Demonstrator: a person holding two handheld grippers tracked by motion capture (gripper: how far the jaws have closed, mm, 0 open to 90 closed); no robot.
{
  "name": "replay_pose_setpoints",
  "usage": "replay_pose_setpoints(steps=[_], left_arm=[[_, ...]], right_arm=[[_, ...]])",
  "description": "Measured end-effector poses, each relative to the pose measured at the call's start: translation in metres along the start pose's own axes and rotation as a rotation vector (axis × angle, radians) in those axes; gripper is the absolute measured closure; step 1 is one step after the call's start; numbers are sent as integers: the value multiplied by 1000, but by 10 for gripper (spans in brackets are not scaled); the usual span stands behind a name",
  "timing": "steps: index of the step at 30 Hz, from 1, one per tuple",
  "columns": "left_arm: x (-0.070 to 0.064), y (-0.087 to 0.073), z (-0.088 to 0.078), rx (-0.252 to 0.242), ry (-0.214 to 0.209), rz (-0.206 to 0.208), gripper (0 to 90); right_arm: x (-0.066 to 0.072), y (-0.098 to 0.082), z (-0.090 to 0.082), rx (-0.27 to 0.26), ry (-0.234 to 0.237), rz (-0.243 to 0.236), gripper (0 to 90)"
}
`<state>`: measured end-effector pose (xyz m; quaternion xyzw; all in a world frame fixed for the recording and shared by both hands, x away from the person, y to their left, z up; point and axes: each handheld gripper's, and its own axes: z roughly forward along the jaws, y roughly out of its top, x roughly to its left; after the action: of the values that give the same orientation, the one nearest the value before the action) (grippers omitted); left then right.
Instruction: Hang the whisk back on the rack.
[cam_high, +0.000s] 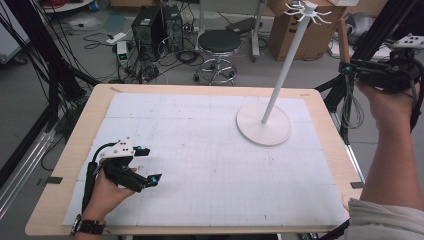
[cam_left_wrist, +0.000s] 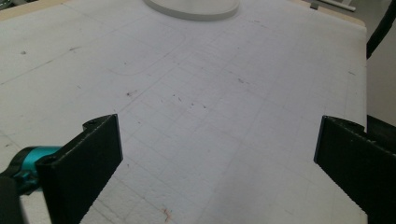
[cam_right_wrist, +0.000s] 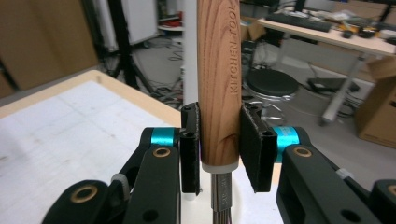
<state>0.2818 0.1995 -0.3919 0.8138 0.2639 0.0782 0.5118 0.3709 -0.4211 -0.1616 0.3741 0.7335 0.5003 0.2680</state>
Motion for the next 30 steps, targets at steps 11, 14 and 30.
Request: replay_pose_setpoints(steps=[11, 14, 30], left_arm=[[2, -1, 0, 1, 5, -5, 16], [2, -1, -2, -4, 8, -4, 16], [2, -1, -2, -9, 3, -1, 16]], right_arm=[[0, 4, 14, -9, -25, 6, 709], [3, 6, 17, -5, -21, -5, 709], [8, 15, 38, 24, -48, 0, 710]])
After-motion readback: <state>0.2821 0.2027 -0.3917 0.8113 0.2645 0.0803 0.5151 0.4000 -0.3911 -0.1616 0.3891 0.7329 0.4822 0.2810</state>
